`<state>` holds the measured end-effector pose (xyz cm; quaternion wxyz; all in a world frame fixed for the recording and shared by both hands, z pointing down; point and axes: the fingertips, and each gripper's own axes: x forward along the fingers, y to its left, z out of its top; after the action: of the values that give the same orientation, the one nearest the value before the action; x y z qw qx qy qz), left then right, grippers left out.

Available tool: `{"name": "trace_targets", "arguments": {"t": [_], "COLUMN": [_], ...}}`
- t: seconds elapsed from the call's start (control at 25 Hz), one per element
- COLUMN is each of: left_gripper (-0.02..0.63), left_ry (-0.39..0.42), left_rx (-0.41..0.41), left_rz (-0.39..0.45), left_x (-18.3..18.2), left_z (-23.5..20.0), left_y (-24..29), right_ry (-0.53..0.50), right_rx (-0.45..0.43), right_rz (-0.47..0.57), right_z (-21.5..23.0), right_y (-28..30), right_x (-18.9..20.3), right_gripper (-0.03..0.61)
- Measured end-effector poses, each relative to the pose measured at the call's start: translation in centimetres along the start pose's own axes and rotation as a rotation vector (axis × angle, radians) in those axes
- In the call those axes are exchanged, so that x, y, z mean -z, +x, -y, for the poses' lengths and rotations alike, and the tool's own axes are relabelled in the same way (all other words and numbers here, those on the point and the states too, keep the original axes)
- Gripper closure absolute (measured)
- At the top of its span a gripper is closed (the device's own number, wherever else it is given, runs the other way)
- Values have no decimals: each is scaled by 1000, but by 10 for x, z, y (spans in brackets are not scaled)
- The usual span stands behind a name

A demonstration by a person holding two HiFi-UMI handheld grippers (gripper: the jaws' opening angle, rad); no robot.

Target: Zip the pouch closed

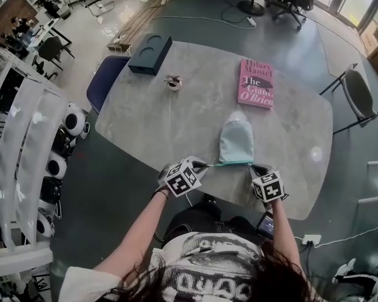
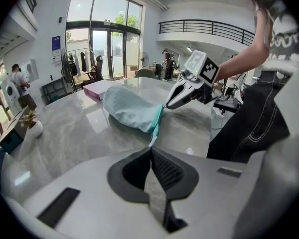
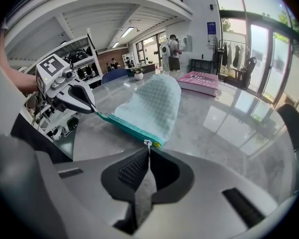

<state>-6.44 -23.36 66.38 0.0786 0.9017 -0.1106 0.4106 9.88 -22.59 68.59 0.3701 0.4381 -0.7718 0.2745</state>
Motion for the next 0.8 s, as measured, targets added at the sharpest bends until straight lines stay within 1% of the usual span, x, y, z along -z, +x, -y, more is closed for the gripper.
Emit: {"name": "trace_targets", "arguments": {"t": [0.08, 0.12, 0.16, 0.24, 0.28, 0.32, 0.4, 0.52, 0.68, 0.8], "left_gripper": [600, 596, 579, 453, 439, 440, 467, 477, 486, 502], "left_ry": [-12, -32, -59, -108, -124, -134, -149, -166, -160, -185], "left_rx": [-13, -13, -8, -4, -13, -26, -55, -91, -141, -177], "left_rz": [-9, -6, 0, 21, 31, 43, 75, 134, 200, 259], "left_x": [4, 5, 6, 5, 3, 0, -8, -27, -56, -81], "left_z": [2, 3, 4, 5, 5, 4, 3, 5, 13, 23], "left_y": [3, 4, 5, 6, 4, 2, -5, -16, -29, -39], "right_ry": [-11, -13, -9, 16, 30, 44, 69, 97, 95, 87], "right_rx": [10, 12, 11, 8, 8, 8, 5, -13, -40, -58], "right_rz": [7, 12, 17, 34, 51, 73, 127, 208, 293, 335], "right_z": [-1, -2, -2, -2, -2, -2, -2, -5, -10, -14], "right_y": [-2, -3, -5, -9, -13, -18, -30, -49, -74, -94], "right_x": [0, -1, -2, -6, -8, -12, -20, -33, -46, -53], "right_gripper": [565, 556, 543, 520, 515, 514, 512, 508, 508, 508]}}
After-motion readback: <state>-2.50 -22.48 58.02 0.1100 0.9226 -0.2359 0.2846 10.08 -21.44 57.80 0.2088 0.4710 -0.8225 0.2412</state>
